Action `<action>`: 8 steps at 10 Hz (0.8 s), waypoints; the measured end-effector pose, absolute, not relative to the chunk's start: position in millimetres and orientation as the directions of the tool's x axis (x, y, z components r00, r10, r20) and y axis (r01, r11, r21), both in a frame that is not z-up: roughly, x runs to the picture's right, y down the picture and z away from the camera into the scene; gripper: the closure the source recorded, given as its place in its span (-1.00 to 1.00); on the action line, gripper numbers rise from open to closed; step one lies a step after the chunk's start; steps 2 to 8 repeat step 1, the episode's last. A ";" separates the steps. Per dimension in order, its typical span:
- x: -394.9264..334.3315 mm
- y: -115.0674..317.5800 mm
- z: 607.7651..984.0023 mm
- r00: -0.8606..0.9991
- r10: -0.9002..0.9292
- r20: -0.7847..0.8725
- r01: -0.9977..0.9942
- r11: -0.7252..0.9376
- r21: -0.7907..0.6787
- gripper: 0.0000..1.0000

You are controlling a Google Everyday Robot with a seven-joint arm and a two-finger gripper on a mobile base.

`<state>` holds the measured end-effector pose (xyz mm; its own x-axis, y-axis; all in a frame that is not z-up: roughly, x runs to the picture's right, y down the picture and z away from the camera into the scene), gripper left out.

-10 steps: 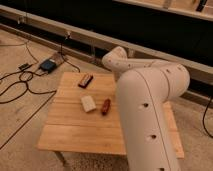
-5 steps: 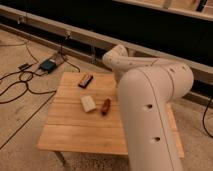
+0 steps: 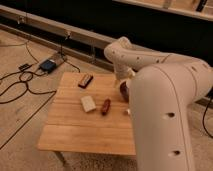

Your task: Place the ceramic cup in the ceramic bowl

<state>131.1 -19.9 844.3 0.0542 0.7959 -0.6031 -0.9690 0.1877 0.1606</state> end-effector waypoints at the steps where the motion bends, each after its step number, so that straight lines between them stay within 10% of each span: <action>1: 130.1 -20.3 844.3 0.055 0.796 -0.602 -0.969 0.188 0.160 -0.60; 8: 130.1 -20.3 844.3 0.055 0.796 -0.602 -0.969 0.188 0.160 -0.60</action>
